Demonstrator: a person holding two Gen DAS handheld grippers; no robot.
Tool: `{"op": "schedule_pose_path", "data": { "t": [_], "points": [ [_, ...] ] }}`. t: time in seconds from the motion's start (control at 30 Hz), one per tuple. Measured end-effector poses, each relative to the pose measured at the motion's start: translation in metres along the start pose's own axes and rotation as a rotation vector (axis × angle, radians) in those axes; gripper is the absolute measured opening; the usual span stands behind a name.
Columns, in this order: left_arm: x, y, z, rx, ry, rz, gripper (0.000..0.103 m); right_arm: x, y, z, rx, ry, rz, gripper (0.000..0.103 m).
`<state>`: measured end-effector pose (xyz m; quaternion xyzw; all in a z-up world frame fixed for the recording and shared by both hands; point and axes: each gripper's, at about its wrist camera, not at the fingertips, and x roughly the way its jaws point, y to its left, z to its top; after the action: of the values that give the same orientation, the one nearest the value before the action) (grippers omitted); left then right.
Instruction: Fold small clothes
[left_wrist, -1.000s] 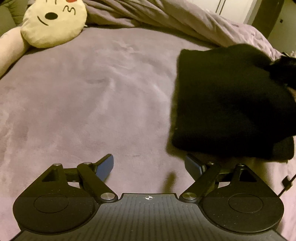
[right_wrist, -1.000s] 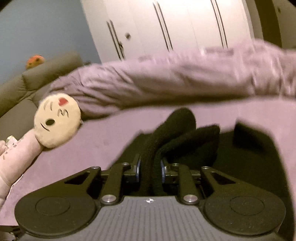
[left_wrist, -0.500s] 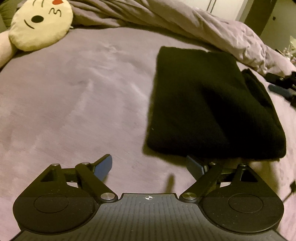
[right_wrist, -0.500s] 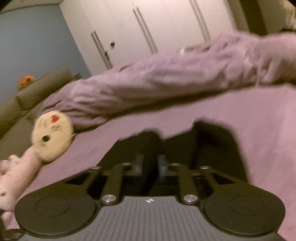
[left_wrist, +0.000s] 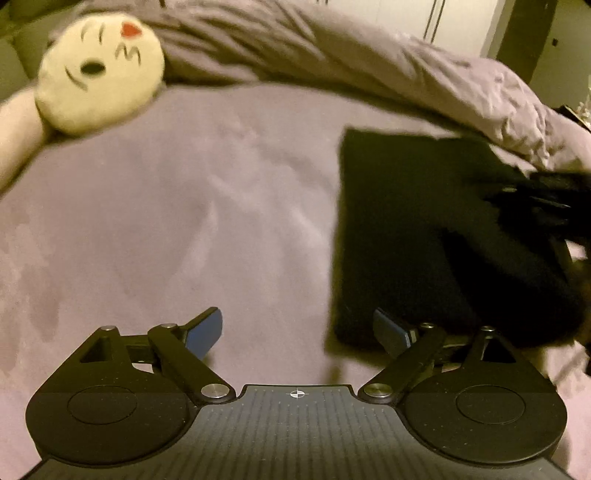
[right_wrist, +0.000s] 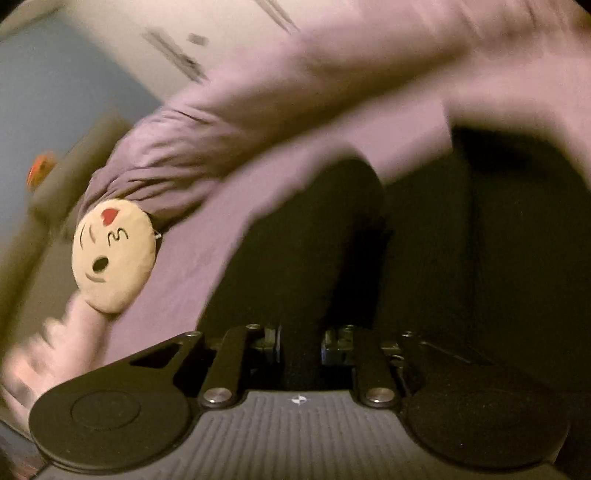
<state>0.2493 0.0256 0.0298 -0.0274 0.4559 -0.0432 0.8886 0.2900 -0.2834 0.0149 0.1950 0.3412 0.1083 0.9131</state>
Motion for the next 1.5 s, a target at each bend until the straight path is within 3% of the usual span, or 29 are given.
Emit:
{"op": "schedule_pose_path", "data": {
  "t": [0.1,0.23,0.3,0.33,0.4,0.47,0.57,0.63,0.73,0.77,0.87,0.93,1.0,1.03,1.13,1.23,1.3,1.37,1.47,1.5],
  "points": [
    [0.004,-0.004,0.014,0.005,-0.043,0.019,0.095,-0.032,0.002,-0.005,-0.157,-0.085,-0.096,0.015],
    [0.039,-0.027,0.014,-0.006,0.024,-0.038,0.095,-0.020,-0.046,-0.029,-0.054,0.030,-0.174,0.018],
    [0.058,-0.040,0.009,0.010,0.083,-0.037,0.093,-0.024,-0.050,-0.038,-0.075,0.003,-0.154,0.021],
    [0.063,-0.043,0.007,0.024,0.093,-0.012,0.090,-0.033,-0.052,-0.035,-0.042,-0.007,-0.136,0.026],
    [0.063,-0.040,0.006,0.041,0.086,-0.006,0.087,-0.049,-0.058,-0.028,0.033,-0.041,-0.117,0.057],
    [0.064,-0.035,0.006,0.028,0.087,0.000,0.087,-0.059,-0.068,-0.024,0.072,-0.086,-0.128,0.075],
    [0.064,-0.036,0.006,0.013,0.091,0.001,0.087,-0.048,-0.087,-0.025,0.185,-0.032,-0.097,0.075],
    [0.063,-0.040,0.005,0.027,0.079,0.015,0.087,-0.032,-0.094,-0.027,0.260,0.022,-0.014,0.075],
    [0.061,-0.042,0.004,0.042,0.071,0.025,0.086,-0.025,-0.085,-0.023,0.244,-0.004,0.008,0.075],
    [0.060,-0.042,0.004,0.044,0.071,0.027,0.086,-0.022,-0.081,-0.019,0.237,-0.008,0.037,0.073],
    [0.059,-0.043,0.004,0.044,0.069,0.033,0.086,-0.005,-0.066,-0.011,0.184,0.019,0.058,0.050],
    [0.060,-0.044,0.003,0.041,0.070,0.038,0.086,0.011,-0.053,-0.011,0.115,0.054,0.016,0.049],
    [0.059,-0.043,0.002,0.027,0.073,0.033,0.086,0.019,-0.038,-0.013,0.011,0.065,-0.063,0.031],
    [0.057,-0.042,0.002,0.022,0.073,0.026,0.086,0.018,-0.028,-0.011,-0.058,0.060,-0.112,0.029],
    [0.044,-0.038,0.004,0.027,0.045,0.022,0.087,-0.006,0.017,-0.005,-0.364,-0.075,-0.263,0.025],
    [0.029,-0.042,0.010,0.041,0.006,0.001,0.090,-0.034,0.035,0.000,-0.481,-0.207,-0.346,0.025],
    [0.022,-0.049,0.013,0.053,-0.014,-0.018,0.091,-0.035,0.033,-0.006,-0.573,-0.240,-0.456,0.025],
    [0.021,-0.060,0.014,0.081,-0.027,-0.039,0.093,-0.028,0.010,-0.009,-0.532,-0.196,-0.505,0.026],
    [0.031,-0.076,0.009,0.120,-0.007,-0.048,0.093,0.001,-0.049,-0.019,-0.362,-0.005,-0.509,0.035],
    [0.037,-0.081,0.008,0.129,0.007,-0.054,0.093,0.003,-0.064,-0.026,-0.324,-0.015,-0.484,0.037]
  ]
}}
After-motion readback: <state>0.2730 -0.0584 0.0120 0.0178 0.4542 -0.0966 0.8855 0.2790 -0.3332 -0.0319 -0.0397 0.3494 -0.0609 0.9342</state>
